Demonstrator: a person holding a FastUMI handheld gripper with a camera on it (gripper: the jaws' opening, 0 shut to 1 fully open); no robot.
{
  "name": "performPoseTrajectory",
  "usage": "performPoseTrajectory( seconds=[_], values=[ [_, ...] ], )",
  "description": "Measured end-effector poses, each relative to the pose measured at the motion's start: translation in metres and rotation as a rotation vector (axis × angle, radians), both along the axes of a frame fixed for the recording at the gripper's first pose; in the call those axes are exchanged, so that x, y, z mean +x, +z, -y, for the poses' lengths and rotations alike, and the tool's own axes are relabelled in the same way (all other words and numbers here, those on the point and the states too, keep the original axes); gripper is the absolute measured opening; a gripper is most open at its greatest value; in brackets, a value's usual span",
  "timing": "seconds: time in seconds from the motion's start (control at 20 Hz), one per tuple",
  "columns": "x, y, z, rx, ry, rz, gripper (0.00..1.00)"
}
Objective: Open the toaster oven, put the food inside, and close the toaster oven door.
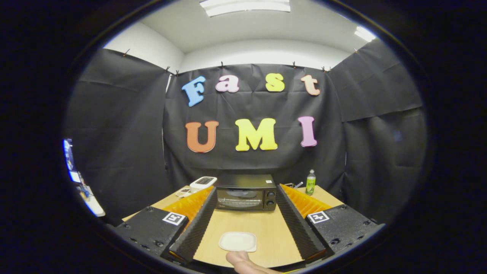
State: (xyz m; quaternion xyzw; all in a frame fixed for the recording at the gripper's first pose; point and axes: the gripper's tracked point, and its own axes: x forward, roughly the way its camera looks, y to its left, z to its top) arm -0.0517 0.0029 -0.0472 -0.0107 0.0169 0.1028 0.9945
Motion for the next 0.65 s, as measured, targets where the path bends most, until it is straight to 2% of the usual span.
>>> performPoseTrajectory(
  seconds=[0.25, 0.65],
  values=[
    [0.0062, 0.0001, 0.0114, 0.035, -0.028, -0.011, 1.00],
    [0.0078, -0.0012, 0.0024, 0.015, -0.005, -0.012, 1.00]
  ],
)
